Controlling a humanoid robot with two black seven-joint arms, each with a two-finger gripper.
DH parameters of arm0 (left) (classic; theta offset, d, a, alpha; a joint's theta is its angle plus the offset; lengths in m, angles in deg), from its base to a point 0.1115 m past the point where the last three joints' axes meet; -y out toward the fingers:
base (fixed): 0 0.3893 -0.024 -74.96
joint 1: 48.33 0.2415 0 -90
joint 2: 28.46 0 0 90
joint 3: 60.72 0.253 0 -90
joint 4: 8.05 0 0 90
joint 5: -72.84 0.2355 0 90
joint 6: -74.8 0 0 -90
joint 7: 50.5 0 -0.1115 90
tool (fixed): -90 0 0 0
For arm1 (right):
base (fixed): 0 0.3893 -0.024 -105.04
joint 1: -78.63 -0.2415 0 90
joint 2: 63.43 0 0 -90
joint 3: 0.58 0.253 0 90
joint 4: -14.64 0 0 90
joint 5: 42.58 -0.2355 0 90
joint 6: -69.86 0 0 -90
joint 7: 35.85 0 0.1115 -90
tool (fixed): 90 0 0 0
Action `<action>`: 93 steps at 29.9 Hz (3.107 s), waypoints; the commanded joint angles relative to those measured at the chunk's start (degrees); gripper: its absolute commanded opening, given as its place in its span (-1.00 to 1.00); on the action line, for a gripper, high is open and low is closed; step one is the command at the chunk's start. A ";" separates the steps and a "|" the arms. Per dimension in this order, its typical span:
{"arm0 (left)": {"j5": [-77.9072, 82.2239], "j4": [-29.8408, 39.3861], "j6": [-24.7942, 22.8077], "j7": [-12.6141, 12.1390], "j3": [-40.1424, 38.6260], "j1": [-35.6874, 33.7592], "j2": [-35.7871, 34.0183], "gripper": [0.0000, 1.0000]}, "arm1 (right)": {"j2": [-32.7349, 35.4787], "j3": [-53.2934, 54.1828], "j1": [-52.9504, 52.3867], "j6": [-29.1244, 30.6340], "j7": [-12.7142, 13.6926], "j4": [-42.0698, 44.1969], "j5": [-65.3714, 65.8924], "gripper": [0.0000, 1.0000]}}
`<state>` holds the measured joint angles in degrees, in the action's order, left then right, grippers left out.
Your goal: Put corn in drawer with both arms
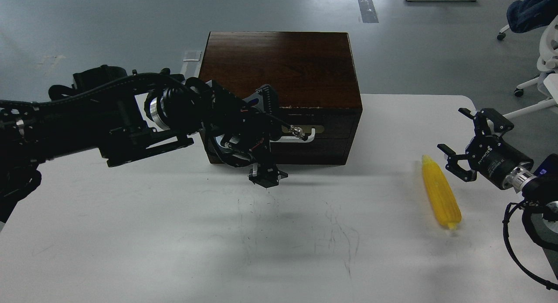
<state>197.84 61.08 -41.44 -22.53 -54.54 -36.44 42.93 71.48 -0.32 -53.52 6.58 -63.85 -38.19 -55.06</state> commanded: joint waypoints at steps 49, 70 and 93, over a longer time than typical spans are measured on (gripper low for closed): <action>-0.01 19.55 -1.76 0.03 1.03 0.77 -9.25 0.96 | 0.88 0.71 0.58 0.09 0.00 -0.17 0.00 1.00; -0.01 18.05 -1.76 0.03 0.94 -3.54 -8.55 0.96 | 0.79 1.15 0.67 0.09 0.00 0.00 0.00 1.00; -58.20 20.70 -1.76 0.03 -15.50 -4.69 -21.55 0.96 | 1.23 1.15 0.75 0.36 0.00 0.00 0.00 1.00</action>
<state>160.52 85.27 -43.21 -22.51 -68.76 -42.32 23.74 72.81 0.84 -52.77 6.94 -63.85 -38.19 -55.06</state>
